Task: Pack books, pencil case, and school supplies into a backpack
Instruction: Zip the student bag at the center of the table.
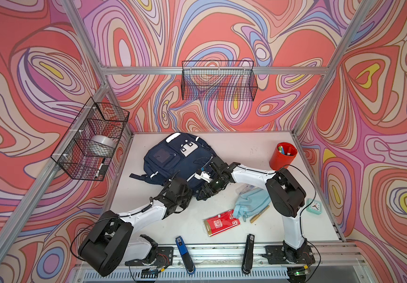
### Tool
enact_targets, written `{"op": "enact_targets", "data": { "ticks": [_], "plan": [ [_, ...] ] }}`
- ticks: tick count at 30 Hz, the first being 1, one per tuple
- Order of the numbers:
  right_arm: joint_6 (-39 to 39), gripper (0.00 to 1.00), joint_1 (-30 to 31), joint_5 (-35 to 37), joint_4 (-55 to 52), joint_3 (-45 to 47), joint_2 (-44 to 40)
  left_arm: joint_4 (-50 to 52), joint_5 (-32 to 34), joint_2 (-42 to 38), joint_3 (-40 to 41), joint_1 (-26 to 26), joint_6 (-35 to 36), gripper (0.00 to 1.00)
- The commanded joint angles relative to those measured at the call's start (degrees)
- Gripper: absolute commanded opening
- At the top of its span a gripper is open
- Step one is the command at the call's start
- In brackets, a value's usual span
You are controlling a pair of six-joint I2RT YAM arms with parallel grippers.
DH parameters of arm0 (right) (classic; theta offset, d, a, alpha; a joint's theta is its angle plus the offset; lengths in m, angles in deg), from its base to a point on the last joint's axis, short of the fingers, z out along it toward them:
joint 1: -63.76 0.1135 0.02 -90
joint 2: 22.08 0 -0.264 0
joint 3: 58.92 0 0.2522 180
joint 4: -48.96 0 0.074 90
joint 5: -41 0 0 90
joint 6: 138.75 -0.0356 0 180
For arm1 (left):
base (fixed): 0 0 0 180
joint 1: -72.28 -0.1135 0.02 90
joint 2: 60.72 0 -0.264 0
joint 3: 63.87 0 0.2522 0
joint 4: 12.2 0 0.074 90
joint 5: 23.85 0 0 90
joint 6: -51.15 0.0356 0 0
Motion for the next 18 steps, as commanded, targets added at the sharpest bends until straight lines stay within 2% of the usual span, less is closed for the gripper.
{"op": "enact_targets", "data": {
  "ticks": [1, 5, 8, 13, 18],
  "plan": [
    [-2.8, 0.56, 0.4, -0.5, 3.2, 4.0, 0.3, 1.6, 2.3, -0.1, -0.5, -0.3, 0.7, 0.0],
    [-4.9, 0.59, 0.7, -0.5, 7.6, 3.2, 1.1, 1.6, 2.7, 0.0, -1.0, 0.1, 1.0, 0.0],
    [-5.3, 0.56, 0.7, -0.7, 9.3, 1.3, 1.9, 1.8, 2.5, 0.1, -1.0, 0.1, 1.0, 0.0],
    [-5.1, 0.39, 0.6, -2.0, 9.6, -1.1, 3.7, 1.4, 2.2, 0.5, -0.9, 0.3, 0.8, 0.0],
    [-5.2, 0.2, 0.5, -2.1, 10.7, 0.7, 2.7, 1.1, 2.2, 0.7, -0.9, 0.5, 0.6, 0.0]
  ]
}}
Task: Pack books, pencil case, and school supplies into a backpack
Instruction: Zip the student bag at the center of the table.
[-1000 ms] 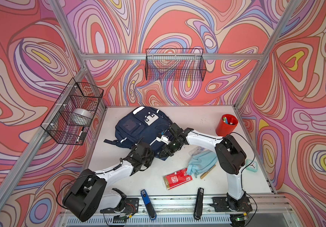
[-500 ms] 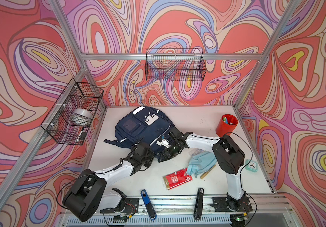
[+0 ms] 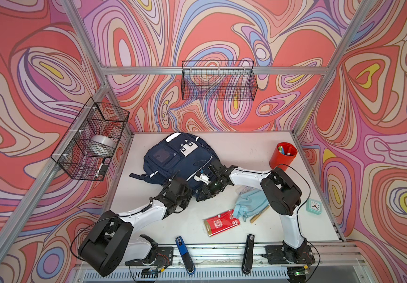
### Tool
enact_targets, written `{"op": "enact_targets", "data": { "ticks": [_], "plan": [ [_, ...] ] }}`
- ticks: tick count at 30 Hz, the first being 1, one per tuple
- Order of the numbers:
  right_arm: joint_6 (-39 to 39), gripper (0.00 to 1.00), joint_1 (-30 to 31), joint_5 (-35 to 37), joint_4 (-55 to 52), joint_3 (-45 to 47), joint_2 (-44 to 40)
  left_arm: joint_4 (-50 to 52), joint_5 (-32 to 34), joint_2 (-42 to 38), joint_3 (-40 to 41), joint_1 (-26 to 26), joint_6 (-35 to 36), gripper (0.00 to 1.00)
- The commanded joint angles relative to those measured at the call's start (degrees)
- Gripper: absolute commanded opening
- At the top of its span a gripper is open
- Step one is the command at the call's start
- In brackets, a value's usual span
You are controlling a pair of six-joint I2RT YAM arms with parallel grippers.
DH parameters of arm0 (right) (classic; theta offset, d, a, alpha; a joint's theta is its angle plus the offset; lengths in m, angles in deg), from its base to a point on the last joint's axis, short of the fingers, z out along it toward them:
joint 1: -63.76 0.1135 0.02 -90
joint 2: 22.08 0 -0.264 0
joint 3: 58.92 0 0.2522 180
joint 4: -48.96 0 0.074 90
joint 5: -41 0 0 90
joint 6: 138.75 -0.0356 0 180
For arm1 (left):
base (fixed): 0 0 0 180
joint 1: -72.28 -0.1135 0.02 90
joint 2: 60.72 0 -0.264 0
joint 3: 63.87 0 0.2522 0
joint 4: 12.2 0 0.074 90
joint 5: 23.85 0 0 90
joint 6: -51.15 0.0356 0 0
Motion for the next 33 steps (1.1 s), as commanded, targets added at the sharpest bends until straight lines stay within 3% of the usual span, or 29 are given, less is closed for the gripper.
{"op": "enact_targets", "data": {
  "ticks": [1, 7, 14, 19, 27, 33],
  "plan": [
    [0.4, 0.16, 0.0, -0.2, 4.7, 0.3, -0.3, 1.1, 1.3, 0.7, -0.8, 0.4, 0.5, 0.0],
    [1.0, 0.09, -1.1, 0.1, 3.7, 0.3, -2.0, 1.3, 1.5, 0.9, -0.9, 0.7, 0.7, 0.0],
    [2.7, 0.15, -1.5, -0.4, 0.4, -2.7, -0.5, 0.8, 1.2, 1.3, -1.2, 0.9, 0.7, 0.0],
    [4.9, 0.0, -1.7, 1.6, -3.0, -3.6, -1.4, 1.1, 1.5, 1.0, -1.0, 0.9, 0.6, 0.0],
    [12.1, 0.0, -4.6, 11.3, -15.3, -5.1, -4.7, 6.1, 4.1, -3.8, -2.0, 0.2, 4.8, 0.0],
    [13.9, 0.0, -8.1, 10.8, -18.7, -8.3, -4.1, 6.8, 3.7, -5.6, -1.0, -1.5, 6.1, 0.0]
  ]
}}
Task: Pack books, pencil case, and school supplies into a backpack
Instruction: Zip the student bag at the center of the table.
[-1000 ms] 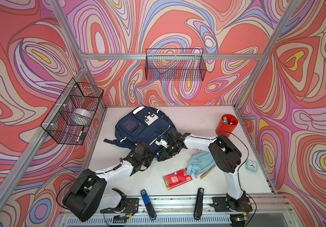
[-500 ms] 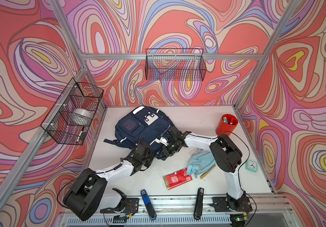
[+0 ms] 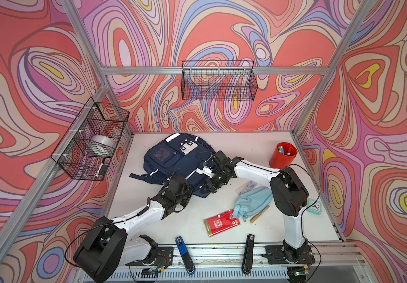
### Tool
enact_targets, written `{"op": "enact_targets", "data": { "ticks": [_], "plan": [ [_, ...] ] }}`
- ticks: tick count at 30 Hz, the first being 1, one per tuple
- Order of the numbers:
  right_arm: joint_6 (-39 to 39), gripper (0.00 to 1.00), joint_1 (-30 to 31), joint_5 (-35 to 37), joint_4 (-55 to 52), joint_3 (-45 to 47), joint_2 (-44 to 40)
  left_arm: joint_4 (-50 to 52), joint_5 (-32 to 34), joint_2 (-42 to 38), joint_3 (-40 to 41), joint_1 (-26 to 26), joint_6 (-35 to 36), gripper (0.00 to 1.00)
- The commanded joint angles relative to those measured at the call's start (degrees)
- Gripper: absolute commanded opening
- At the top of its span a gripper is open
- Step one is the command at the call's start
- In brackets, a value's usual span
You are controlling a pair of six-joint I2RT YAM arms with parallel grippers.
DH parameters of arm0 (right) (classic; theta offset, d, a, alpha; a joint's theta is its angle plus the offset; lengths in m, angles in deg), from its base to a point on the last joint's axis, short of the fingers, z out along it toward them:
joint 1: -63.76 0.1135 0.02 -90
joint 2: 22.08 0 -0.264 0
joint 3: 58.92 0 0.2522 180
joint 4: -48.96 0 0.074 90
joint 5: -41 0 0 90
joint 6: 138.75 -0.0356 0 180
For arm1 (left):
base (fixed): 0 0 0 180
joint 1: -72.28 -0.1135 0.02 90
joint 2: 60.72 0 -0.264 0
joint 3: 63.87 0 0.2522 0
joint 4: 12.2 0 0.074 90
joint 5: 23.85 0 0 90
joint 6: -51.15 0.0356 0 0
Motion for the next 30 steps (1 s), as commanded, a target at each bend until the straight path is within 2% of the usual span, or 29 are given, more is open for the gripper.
{"op": "enact_targets", "data": {
  "ticks": [1, 7, 15, 23, 27, 30],
  "plan": [
    [2.1, 0.0, -4.4, 6.7, -5.4, -2.1, -0.4, 5.8, 3.8, -1.9, 0.3, -1.5, 2.8, 0.0],
    [3.1, 0.0, -7.2, 3.1, -7.3, -3.9, 0.7, 6.6, 4.6, -3.5, 1.1, -2.4, 3.5, 0.0],
    [5.0, 0.0, -11.6, 2.7, -10.4, -7.6, 3.8, 10.5, 4.4, -9.6, 1.0, -7.2, 7.9, 0.0],
    [5.9, 0.0, -13.8, 3.4, -12.3, -11.9, 6.7, 14.0, 3.7, -12.1, 0.7, -10.0, 11.6, 0.0],
    [5.0, 0.0, -15.8, 2.8, -10.2, -13.5, 9.2, 12.9, -0.2, -14.1, 1.8, -13.5, 13.3, 0.0],
    [4.3, 0.0, -16.2, 2.5, -8.3, -15.2, 10.8, 13.5, -1.1, -14.4, 1.2, -13.8, 15.0, 0.0]
  ]
}}
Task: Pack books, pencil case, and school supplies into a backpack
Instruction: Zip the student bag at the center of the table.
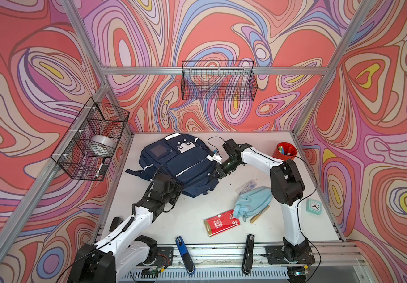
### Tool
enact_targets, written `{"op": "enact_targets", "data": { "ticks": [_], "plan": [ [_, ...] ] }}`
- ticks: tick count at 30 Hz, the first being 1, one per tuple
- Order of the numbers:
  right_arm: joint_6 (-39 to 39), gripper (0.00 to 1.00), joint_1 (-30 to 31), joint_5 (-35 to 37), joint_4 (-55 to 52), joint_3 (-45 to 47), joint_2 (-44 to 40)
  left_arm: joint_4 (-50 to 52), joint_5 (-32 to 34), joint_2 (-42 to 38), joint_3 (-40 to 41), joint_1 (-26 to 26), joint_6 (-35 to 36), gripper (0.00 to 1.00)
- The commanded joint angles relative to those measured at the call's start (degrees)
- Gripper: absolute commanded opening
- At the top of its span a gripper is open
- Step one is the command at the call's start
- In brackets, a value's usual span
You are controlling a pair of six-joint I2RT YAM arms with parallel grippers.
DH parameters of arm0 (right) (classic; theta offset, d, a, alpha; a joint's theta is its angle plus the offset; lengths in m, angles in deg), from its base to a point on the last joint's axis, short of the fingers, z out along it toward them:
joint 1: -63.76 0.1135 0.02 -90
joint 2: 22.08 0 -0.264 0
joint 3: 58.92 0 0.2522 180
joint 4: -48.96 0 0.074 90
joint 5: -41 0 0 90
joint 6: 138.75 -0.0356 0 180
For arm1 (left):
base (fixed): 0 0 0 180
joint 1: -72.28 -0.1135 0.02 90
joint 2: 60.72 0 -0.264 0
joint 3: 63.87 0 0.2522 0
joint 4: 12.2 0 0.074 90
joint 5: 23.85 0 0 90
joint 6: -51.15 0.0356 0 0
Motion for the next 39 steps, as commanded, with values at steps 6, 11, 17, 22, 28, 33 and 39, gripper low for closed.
{"op": "enact_targets", "data": {
  "ticks": [6, 11, 17, 22, 28, 33, 39],
  "plan": [
    [-4.1, 0.0, -4.5, 7.0, 7.7, -0.6, 1.4, 6.7, 4.0, -0.6, -1.8, -2.3, 5.7, 0.47],
    [-9.2, 0.0, 0.3, 10.1, 13.5, 8.4, -5.8, 14.7, 8.6, -6.8, -8.3, 2.1, 1.5, 0.99],
    [-13.8, 0.0, 5.9, 11.9, 18.5, 13.9, -10.4, 13.3, 11.1, -6.7, -10.7, 11.2, -12.8, 0.98],
    [-17.0, 0.0, 7.8, 9.3, 22.2, 16.2, -12.8, 1.9, 12.0, 3.4, -8.4, 16.8, -21.9, 0.93],
    [-15.2, 0.0, 11.3, 12.3, 20.1, 16.0, -13.8, 4.5, 15.1, 11.6, -9.6, 20.1, -27.4, 0.91],
    [-15.6, 0.0, 12.2, 9.8, 22.0, 17.9, -15.7, 4.6, 18.9, 14.2, -9.0, 20.2, -28.2, 0.88],
    [-18.2, 0.0, 14.5, 8.5, 26.6, 20.0, -16.8, -4.3, 14.7, 22.0, -6.8, 20.2, -32.1, 0.53]
  ]
}}
